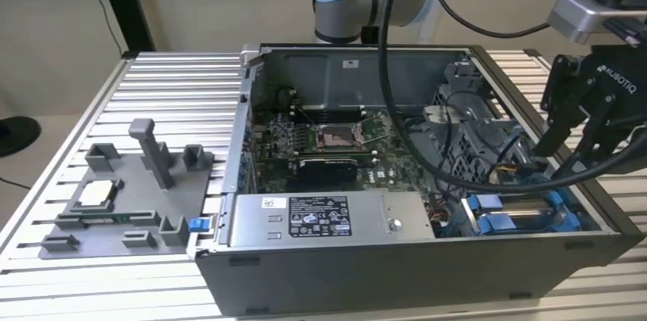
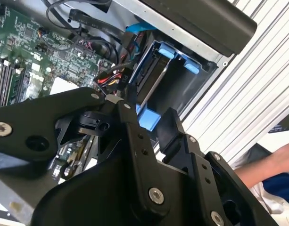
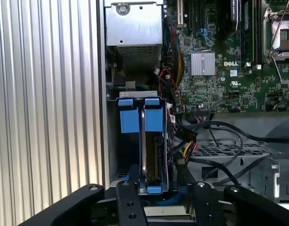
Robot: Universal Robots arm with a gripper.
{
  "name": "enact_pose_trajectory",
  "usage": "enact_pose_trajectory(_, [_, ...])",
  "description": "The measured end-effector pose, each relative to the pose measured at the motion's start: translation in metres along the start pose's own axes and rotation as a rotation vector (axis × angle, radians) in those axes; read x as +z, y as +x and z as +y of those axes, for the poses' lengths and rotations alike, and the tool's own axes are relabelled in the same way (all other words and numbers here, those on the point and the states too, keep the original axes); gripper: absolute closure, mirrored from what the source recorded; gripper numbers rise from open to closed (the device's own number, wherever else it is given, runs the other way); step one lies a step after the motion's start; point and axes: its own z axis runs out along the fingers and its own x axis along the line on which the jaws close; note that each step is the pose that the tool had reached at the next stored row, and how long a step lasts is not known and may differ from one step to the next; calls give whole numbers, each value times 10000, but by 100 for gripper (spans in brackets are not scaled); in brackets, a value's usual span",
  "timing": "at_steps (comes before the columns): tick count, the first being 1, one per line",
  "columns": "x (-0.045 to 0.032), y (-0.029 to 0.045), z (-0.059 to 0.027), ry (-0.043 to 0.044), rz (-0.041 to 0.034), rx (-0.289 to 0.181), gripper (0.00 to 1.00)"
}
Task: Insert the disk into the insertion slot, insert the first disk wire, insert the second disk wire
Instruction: 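Insert the first disk wire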
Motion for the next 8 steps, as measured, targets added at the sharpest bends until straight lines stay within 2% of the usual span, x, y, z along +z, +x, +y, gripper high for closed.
enact_pose_trajectory(3, [15,-4,-43,-201,10,0,0])
enact_pose_trajectory(8, [39,-10,-74,-414,20,85,0])
